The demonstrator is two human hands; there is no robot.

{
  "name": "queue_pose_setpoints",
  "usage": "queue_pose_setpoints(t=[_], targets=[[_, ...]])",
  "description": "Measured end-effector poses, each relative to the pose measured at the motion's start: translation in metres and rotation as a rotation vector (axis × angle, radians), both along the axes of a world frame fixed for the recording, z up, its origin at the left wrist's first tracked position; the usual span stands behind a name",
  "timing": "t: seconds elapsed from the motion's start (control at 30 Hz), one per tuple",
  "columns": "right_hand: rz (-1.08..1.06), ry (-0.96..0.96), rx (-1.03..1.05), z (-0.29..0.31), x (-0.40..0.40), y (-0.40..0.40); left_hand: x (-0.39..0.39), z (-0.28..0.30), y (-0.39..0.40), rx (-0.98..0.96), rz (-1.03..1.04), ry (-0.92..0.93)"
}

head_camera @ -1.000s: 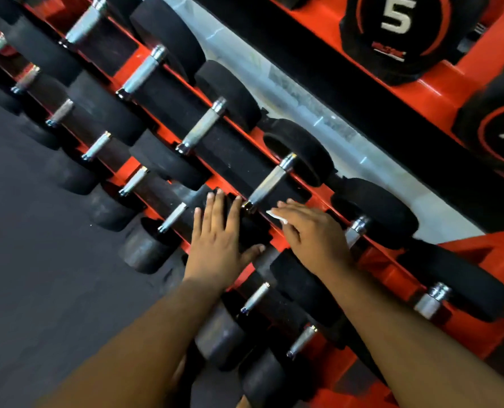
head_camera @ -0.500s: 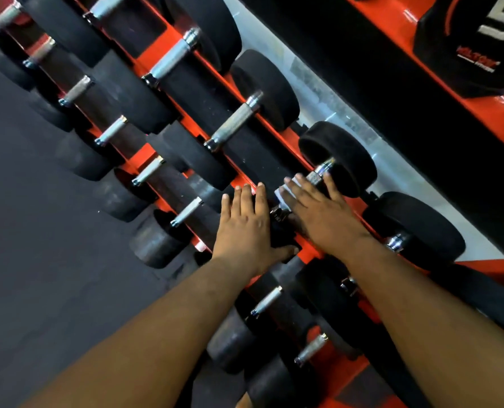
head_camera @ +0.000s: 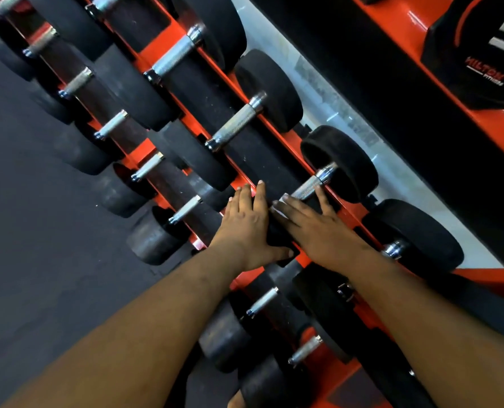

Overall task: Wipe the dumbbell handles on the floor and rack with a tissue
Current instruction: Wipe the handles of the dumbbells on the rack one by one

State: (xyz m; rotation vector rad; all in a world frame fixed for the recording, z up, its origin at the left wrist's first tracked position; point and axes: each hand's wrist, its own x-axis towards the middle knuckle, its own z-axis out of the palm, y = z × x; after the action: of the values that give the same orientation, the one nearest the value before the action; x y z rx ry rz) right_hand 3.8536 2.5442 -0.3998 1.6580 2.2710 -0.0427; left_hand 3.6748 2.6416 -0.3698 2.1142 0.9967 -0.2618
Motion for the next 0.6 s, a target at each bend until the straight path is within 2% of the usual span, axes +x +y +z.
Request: queue_pose_setpoints(t=[0.1,0.27,0.43,0.6], targets=[[0.026,0.007,0.078,-0.002,0.004,-0.006,0.001,-0.001,0.000,0.002,0.005,0.011],[-0.080,0.094,0.031,-0.013,-0.007,0.022,0.000,-0.001,-0.001,0.028,0.000,-0.001],[-0.040,0.089,0.099,-0.008,0.004,-0.004,0.000,-0.004,-0.002,0.043,-0.001,-0.007],[-0.154,0.120,0.103,-0.019,-0.003,0.029,0.000,-0.001,-0.003,0.043,-0.004,-0.005]])
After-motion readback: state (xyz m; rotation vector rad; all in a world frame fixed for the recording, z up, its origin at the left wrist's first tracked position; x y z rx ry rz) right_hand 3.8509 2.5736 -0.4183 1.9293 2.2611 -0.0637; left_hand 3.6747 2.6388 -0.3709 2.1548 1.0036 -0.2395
